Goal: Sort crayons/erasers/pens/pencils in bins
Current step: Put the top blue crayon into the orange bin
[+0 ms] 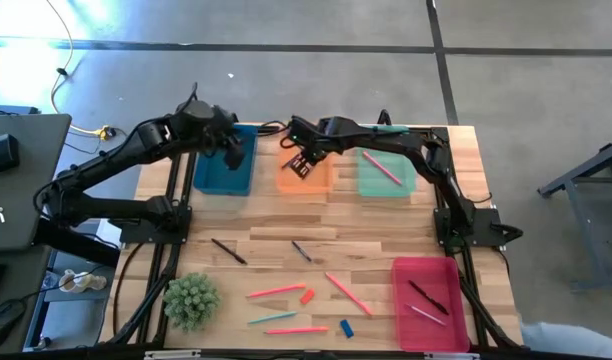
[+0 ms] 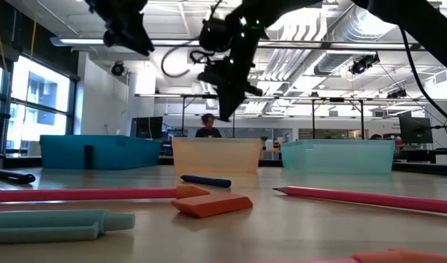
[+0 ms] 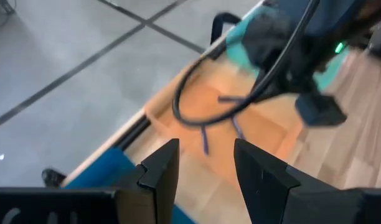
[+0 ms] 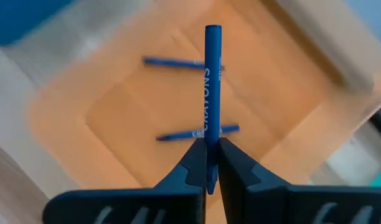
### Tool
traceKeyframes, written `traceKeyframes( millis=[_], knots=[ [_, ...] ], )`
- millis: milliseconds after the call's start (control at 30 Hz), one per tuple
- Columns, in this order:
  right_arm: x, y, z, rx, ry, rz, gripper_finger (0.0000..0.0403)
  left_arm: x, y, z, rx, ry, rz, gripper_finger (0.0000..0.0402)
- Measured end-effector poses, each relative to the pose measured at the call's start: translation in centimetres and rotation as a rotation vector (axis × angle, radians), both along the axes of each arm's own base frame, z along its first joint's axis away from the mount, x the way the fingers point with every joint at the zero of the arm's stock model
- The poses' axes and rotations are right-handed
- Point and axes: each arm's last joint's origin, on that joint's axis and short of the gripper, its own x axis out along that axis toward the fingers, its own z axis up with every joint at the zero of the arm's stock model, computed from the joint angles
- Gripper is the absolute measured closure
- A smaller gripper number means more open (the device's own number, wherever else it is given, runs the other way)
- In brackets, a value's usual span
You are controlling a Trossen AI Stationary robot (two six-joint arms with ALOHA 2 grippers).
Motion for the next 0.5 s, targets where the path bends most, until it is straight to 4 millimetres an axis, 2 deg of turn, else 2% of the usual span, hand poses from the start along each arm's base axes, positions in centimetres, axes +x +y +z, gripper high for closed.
traceKeyframes(
  millis=[200, 500],
  knots=[
    [-0.6, -0.4, -3.0, 0.058, 0.024, 0.003, 0.0398, 1.4, 1.1, -0.9, -0.012, 0.015, 0.001, 0.0261],
    [-0.7, -0.7, -5.4, 0.079, -0.010, 0.028, 0.0398, 3.4, 2.7, -3.3, -0.113, 0.078, 0.030, 0.0261]
  ],
)
